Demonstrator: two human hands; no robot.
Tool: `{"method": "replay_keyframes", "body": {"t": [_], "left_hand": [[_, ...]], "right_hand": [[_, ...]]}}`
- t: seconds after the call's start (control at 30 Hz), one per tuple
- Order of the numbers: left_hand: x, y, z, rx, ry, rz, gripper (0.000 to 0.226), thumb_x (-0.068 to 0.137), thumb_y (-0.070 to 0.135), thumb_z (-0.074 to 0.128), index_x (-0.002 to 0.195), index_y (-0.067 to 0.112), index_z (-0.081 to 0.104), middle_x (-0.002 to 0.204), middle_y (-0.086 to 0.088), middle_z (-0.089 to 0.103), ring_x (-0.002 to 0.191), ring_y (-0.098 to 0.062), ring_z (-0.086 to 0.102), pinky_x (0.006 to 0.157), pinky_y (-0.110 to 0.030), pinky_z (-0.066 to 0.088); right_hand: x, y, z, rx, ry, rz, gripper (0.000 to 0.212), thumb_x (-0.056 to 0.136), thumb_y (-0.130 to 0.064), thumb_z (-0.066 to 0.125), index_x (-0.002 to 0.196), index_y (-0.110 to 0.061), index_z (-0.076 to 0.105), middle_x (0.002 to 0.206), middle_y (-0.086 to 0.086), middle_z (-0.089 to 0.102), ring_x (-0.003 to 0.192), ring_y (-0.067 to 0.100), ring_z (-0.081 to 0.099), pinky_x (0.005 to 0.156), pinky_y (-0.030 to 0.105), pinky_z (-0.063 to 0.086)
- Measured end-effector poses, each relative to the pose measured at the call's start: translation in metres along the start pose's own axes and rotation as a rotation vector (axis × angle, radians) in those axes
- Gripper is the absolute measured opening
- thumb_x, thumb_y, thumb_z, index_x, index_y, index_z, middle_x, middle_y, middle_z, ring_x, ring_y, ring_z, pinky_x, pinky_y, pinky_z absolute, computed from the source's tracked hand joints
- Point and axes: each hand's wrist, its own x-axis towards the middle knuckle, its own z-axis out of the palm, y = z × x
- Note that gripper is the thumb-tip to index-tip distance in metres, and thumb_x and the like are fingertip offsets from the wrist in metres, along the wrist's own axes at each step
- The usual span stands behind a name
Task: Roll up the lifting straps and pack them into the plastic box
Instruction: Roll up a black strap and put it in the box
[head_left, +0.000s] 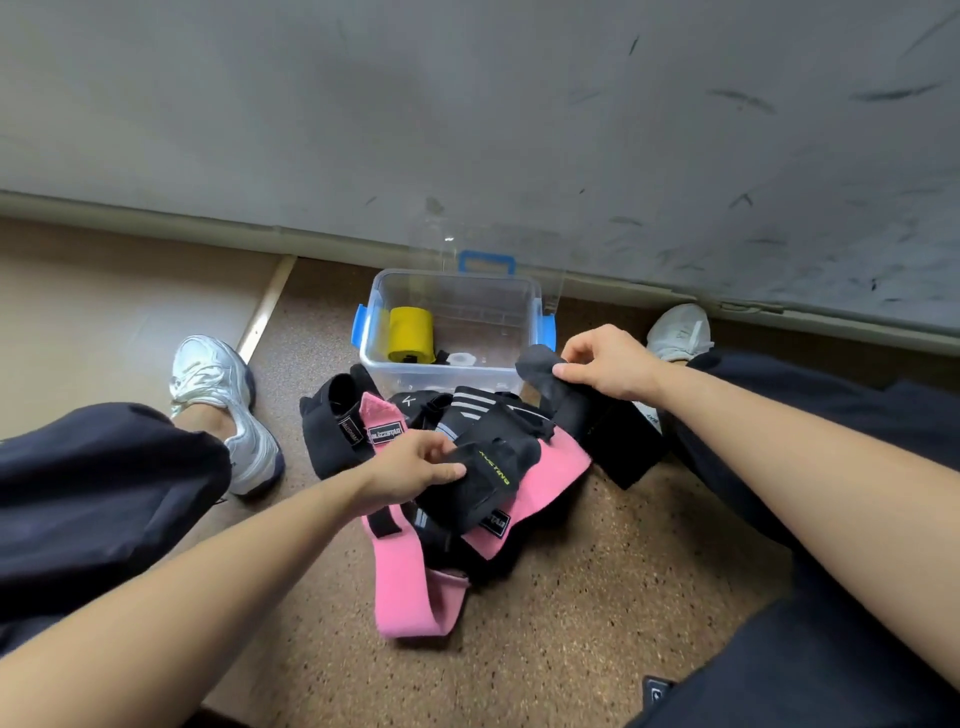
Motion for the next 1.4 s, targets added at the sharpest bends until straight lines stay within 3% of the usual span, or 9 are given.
{"method": "replay_keyframes", "body": {"t": [0.3,0.47,0.6,0.8,0.93,1.03,1.17,1.27,1.4], "left_hand": [[-0.029,0.047,-0.029,-0.042,0.179,0.049,0.011,0.101,0.011,0.061,0.093,0.007,0.067,0.075,0.001,0.066,0.069,-0.009,0.061,0.063,-0.018,0.049],[-0.027,0.018,-0.041,0.035,0.433,-0.158,0.015,0.097,0.009,0.062,0.085,0.009,0.071,0.085,-0.004,0.07,0.082,-0.02,0.064,0.079,-0.034,0.052],[-0.029,0.002,-0.066,-0.002,0.647,-0.311,0.014,0.09,0.003,0.063,0.082,0.006,0.074,0.094,-0.014,0.07,0.093,-0.028,0.063,0.082,-0.036,0.047],[-0.031,-0.004,-0.078,-0.156,0.55,-0.34,0.011,0.089,0.02,0.076,0.089,0.009,0.08,0.093,-0.012,0.078,0.089,-0.027,0.074,0.084,-0.037,0.06],[-0.023,-0.003,-0.069,-0.201,0.545,-0.272,0.009,0.091,0.014,0.076,0.082,0.015,0.077,0.079,-0.006,0.075,0.069,-0.017,0.069,0.061,-0.022,0.056],[-0.019,-0.012,-0.075,-0.226,0.65,-0.271,0.016,0.09,0.011,0.075,0.076,0.019,0.076,0.081,-0.008,0.074,0.079,-0.025,0.07,0.083,-0.036,0.061],[-0.023,-0.027,-0.094,-0.153,0.693,-0.328,0.012,0.086,0.02,0.08,0.074,0.021,0.077,0.087,-0.009,0.077,0.09,-0.03,0.073,0.093,-0.043,0.059],[-0.022,-0.035,-0.096,0.0,0.569,-0.381,0.016,0.087,0.018,0.079,0.072,0.018,0.074,0.083,-0.008,0.074,0.083,-0.025,0.069,0.087,-0.037,0.056],[-0.013,-0.034,-0.082,0.41,0.436,-0.375,0.01,0.084,0.032,0.073,0.092,0.027,0.072,0.101,-0.002,0.075,0.1,-0.025,0.07,0.092,-0.035,0.054]], "right_hand": [[-0.015,-0.016,-0.01,0.262,-0.013,0.031,0.034,0.093,-0.028,0.073,0.063,-0.016,0.063,0.062,-0.004,0.052,0.06,0.009,0.043,0.059,0.024,0.034],[-0.016,-0.008,0.01,0.049,-0.033,-0.015,0.032,0.09,-0.025,0.074,0.076,0.002,0.064,0.066,0.0,0.052,0.063,0.013,0.042,0.062,0.03,0.035],[-0.014,0.0,0.034,-0.195,-0.126,-0.064,0.029,0.091,-0.03,0.069,0.082,-0.003,0.065,0.079,0.01,0.065,0.075,0.024,0.055,0.07,0.035,0.041],[-0.009,-0.01,0.095,-0.304,-0.282,-0.244,0.025,0.095,-0.034,0.062,0.074,-0.028,0.049,0.119,0.003,0.067,0.109,0.028,0.06,0.092,0.042,0.049],[-0.009,-0.009,0.144,-0.437,-0.482,-0.355,0.021,0.101,-0.029,0.057,0.112,-0.013,0.065,0.163,-0.002,0.036,0.146,0.022,0.036,0.113,0.042,0.038],[-0.008,0.009,0.154,-0.505,-0.58,-0.304,0.027,0.104,-0.027,0.051,0.126,-0.015,0.06,0.169,-0.006,0.019,0.155,0.023,0.02,0.119,0.042,0.03],[-0.01,0.029,0.153,-0.555,-0.636,-0.235,0.023,0.103,-0.03,0.05,0.121,-0.02,0.06,0.164,0.0,0.033,0.148,0.029,0.033,0.111,0.045,0.037],[-0.013,0.021,0.151,-0.42,-0.475,-0.219,0.013,0.099,-0.031,0.054,0.091,-0.022,0.057,0.117,0.005,0.066,0.108,0.031,0.062,0.078,0.035,0.043],[-0.007,0.002,0.144,-0.211,-0.23,-0.258,0.014,0.1,-0.032,0.055,0.089,-0.023,0.055,0.1,0.0,0.051,0.092,0.025,0.054,0.074,0.036,0.041]]}}
